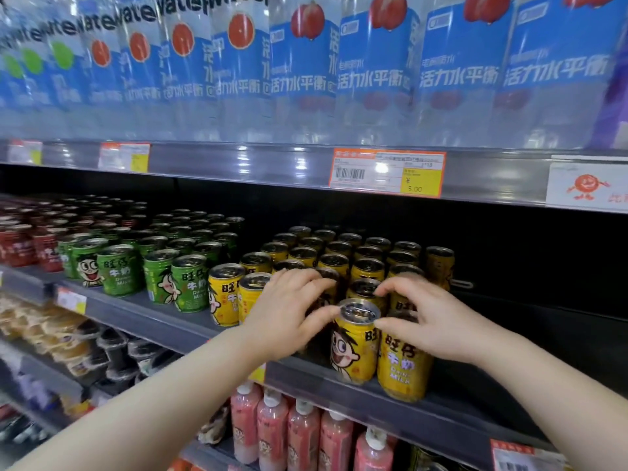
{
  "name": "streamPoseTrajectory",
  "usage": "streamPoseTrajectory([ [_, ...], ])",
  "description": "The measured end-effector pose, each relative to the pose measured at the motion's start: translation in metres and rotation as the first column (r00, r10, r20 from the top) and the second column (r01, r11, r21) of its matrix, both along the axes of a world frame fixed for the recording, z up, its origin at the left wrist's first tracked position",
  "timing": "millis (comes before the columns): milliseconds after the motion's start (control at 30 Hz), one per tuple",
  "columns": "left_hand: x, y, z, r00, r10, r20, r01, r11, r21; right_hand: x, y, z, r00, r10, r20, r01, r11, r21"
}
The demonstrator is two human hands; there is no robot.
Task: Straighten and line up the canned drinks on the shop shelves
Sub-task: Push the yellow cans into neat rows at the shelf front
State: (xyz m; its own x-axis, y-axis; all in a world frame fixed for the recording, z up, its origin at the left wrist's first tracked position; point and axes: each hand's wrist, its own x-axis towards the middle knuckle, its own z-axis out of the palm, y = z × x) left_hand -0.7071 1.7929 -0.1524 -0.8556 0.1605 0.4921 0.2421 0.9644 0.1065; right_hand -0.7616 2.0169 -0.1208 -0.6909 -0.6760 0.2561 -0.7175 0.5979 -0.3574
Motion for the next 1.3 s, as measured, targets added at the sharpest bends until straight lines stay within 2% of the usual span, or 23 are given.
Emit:
streamPoseTrajectory([
  [100, 0.004, -0.036, -0.001, 0.982, 0.153, -0.106, -0.158, 0.987, -0.034, -0.003, -0.011, 0.003, 0.998, 0.035, -0.044, -0.034, 0.999, 0.028],
  [233, 0.016, -0.079, 0.002, 0.931, 0.358, 0.079, -0.349, 0.931, -0.107, -0.010, -0.027, 0.002, 0.994, 0.088, -0.071, -0.082, 0.994, 0.072],
  [333, 0.018, -0.098, 0.005, 0.886, 0.402, 0.230, -0.367, 0.912, -0.181, -0.010, -0.044, 0.002, 0.994, 0.095, -0.054, -0.090, 0.992, 0.089],
  [433, 0.010, -0.106, 0.007, 0.865, 0.369, 0.341, -0.301, 0.924, -0.235, -0.011, -0.066, 0.005, 0.993, 0.100, -0.063, -0.092, 0.989, 0.118],
  [533, -0.001, -0.115, 0.010, 0.887, 0.319, 0.334, -0.247, 0.939, -0.240, -0.011, -0.095, 0.010, 0.990, 0.121, -0.069, -0.108, 0.979, 0.173],
  [633, -0.009, -0.128, 0.010, 0.894, 0.253, 0.370, -0.181, 0.959, -0.219, -0.009, -0.124, 0.013, 0.986, 0.158, -0.046, -0.137, 0.944, 0.299],
  [767, -0.012, -0.157, 0.009, 0.933, 0.167, 0.319, -0.103, 0.972, -0.209, -0.006, -0.154, 0.007, 0.997, 0.070, -0.046, -0.042, 0.895, 0.444],
  [933, -0.018, -0.175, 0.004, 0.958, 0.084, 0.272, -0.021, 0.973, -0.229, 0.006, -0.171, 0.004, 0.996, -0.088, -0.030, 0.092, 0.887, 0.451],
  [1033, -0.021, -0.177, 0.005, 0.970, 0.021, 0.244, 0.031, 0.978, -0.207, 0.015, -0.189, 0.006, 0.981, -0.146, -0.129, 0.185, 0.906, 0.380],
  [1100, -0.023, -0.179, 0.010, 0.962, -0.018, 0.272, 0.070, 0.980, -0.185, 0.015, -0.203, 0.005, 0.975, -0.138, -0.176, 0.197, 0.903, 0.382],
  [1200, -0.025, -0.183, 0.016, 0.938, -0.079, 0.339, 0.132, 0.982, -0.134, 0.010, -0.215, 0.004, 0.983, -0.119, -0.143, 0.172, 0.870, 0.462],
  [1300, -0.026, -0.185, 0.020, 0.916, -0.139, 0.377, 0.175, 0.983, -0.064, 0.007, -0.216, 0.008, 0.975, -0.167, -0.147, 0.218, 0.843, 0.491],
])
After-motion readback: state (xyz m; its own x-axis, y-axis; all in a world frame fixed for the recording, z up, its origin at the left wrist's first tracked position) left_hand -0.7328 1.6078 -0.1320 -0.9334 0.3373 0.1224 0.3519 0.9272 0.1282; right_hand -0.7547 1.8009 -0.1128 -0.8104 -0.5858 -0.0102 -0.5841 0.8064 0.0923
